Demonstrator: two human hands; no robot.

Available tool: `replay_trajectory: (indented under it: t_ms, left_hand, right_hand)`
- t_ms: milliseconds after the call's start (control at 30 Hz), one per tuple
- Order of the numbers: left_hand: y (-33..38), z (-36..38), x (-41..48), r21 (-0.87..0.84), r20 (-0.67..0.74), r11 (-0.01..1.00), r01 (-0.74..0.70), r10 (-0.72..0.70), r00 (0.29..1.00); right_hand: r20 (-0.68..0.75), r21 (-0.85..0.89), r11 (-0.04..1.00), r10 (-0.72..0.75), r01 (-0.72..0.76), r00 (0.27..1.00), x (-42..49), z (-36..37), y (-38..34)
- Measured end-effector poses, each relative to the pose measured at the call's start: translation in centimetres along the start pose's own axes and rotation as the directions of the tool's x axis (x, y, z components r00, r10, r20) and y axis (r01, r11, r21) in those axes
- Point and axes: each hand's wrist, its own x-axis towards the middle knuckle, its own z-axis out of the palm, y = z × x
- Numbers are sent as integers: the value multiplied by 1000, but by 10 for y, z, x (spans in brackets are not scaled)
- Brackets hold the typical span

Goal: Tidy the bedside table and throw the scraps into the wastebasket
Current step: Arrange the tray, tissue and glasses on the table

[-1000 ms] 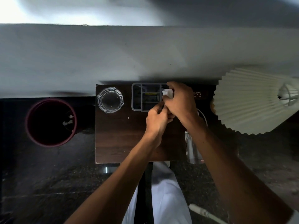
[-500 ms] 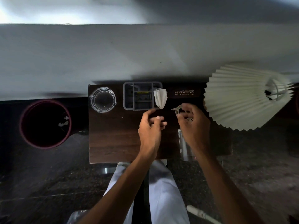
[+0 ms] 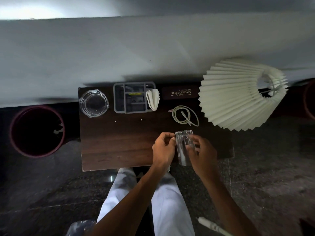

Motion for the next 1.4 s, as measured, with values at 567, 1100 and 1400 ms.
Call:
replay_trajectory:
  t_ms: [567,1100,1400]
  left_hand:
    - [-9,13,5,102,36,995,9,-12,999]
    - [2,-83,-21,341,303,751,-565,481,822]
    - [25,-164,-12,387,492,579,-717,528,692]
  right_hand:
    - [187,17,992,122,-128,975,17,11,17]
    - [405,294,909,162,-296,900,6,23,-50]
    - [659,397,743,178,-539,731,6,40,-111]
